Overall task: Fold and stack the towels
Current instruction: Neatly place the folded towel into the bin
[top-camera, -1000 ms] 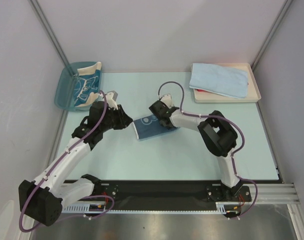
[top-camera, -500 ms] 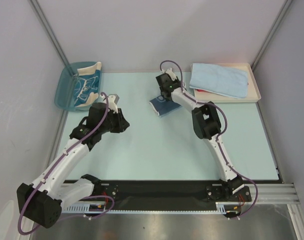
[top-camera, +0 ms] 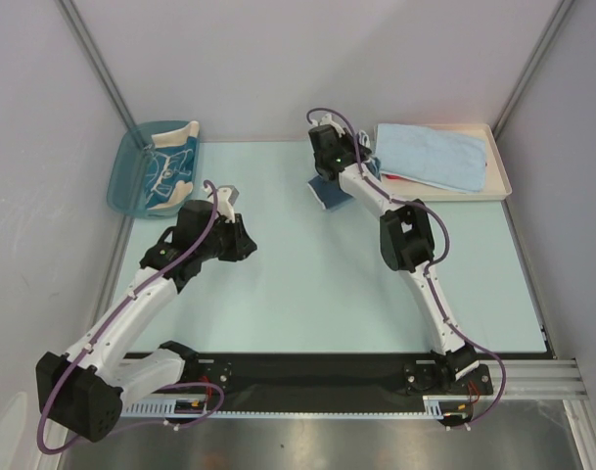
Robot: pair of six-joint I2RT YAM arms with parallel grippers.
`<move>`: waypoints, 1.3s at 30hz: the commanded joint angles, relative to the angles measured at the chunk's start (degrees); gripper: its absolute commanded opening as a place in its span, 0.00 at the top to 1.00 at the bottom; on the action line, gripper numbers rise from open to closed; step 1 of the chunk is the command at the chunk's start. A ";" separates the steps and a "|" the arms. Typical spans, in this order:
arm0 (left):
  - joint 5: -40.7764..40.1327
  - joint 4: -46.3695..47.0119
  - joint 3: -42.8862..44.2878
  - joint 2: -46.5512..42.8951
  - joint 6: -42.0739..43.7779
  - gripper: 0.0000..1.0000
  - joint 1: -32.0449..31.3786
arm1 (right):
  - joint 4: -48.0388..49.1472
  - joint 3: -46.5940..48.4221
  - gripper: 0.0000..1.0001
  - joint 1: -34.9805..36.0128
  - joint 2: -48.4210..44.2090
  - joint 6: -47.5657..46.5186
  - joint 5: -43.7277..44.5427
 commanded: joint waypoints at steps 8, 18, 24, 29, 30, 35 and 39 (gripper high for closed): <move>1.98 0.99 0.11 0.50 1.47 0.75 -0.13 | 4.59 1.73 1.00 -3.22 -10.85 -6.64 1.79; 3.03 1.17 -0.33 0.59 1.56 0.75 -0.04 | 3.00 -2.57 1.00 -6.38 -19.73 -3.13 -2.87; 3.39 1.25 -0.24 0.94 1.65 0.75 0.05 | 2.30 -2.75 1.00 -7.08 -22.72 -1.90 -4.97; 3.39 1.25 -0.41 0.67 1.65 0.75 -0.04 | 2.30 -1.35 1.00 -7.70 -23.16 -1.81 -5.50; 3.47 1.25 -0.41 0.67 1.56 0.75 -0.04 | 2.21 -1.26 1.00 -7.79 -23.33 -1.55 -5.77; 3.65 1.34 -0.50 0.50 1.56 0.75 -0.04 | 1.95 -1.17 1.00 -7.70 -24.30 -0.84 -6.21; 3.83 1.43 -0.33 0.67 1.56 0.75 -0.04 | 2.30 -0.47 1.00 -7.96 -24.65 -1.19 -5.86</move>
